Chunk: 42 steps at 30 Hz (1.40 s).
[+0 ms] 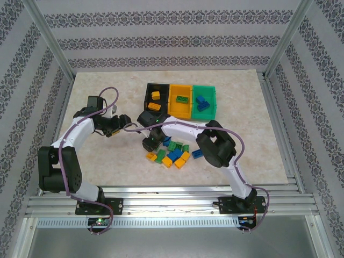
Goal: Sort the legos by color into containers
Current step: Pick up the lego from the center of the table, then place the lego in the container.
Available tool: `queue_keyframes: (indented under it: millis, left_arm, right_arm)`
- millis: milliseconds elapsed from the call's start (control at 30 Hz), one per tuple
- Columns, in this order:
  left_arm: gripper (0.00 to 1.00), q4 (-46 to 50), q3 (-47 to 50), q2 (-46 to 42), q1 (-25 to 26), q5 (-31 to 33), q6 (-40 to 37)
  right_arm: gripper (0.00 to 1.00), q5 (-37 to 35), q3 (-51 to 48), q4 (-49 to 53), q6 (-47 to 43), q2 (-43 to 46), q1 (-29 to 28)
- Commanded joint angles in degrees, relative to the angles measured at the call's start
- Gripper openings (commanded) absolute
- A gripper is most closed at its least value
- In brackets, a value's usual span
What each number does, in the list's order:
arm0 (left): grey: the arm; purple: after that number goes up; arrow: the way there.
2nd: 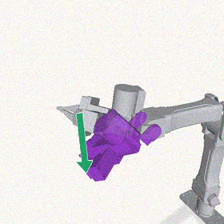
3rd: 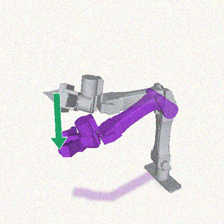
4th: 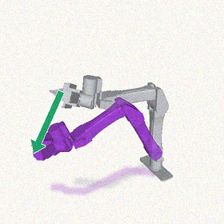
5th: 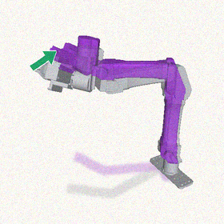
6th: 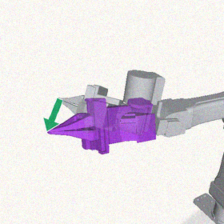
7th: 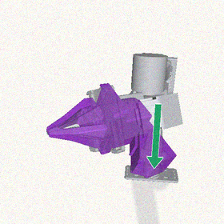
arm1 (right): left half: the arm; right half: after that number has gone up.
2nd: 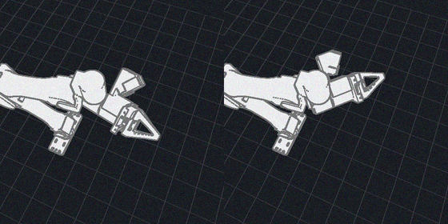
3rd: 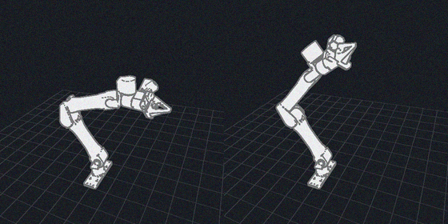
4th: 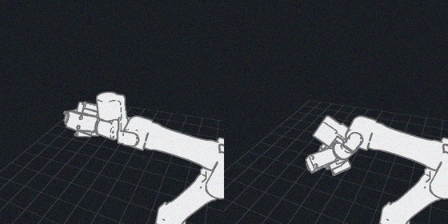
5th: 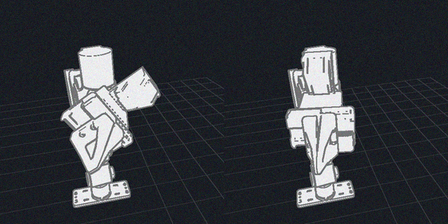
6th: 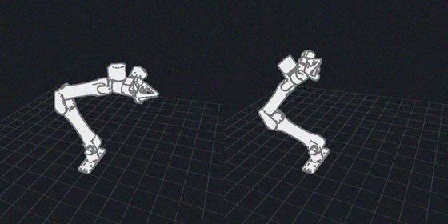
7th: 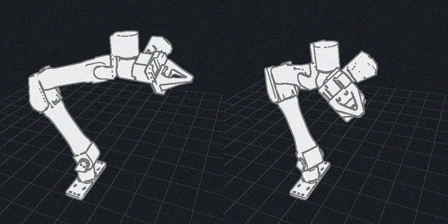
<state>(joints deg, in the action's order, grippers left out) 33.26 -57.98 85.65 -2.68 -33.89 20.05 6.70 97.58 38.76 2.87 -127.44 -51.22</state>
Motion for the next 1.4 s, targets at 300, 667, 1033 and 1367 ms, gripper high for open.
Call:
queue_keyframes:
  millis: [300, 667, 1033, 1367]
  left_arm:
    - [0.79, 1.55, -1.27, 0.00, 0.17, -0.04, -1.11]
    - [0.79, 1.79, -1.44, 0.22, 0.21, -0.08, -1.20]
    - [0.79, 2.07, -1.18, -0.08, 0.17, 0.05, -1.28]
    - [0.79, 0.63, -0.83, 0.54, 0.35, -1.90, -0.89]
  right_arm:
    - [0.36, 0.57, -7.51, -6.58, 3.98, 13.50, 2.39]
    - [0.35, -5.78, -7.31, -12.40, 10.63, 17.98, 14.57]
    - [0.63, -2.58, 4.11, -9.89, 13.60, 10.80, 23.71]
    - [0.64, -2.46, -10.73, -16.33, 14.81, 18.84, 21.56]
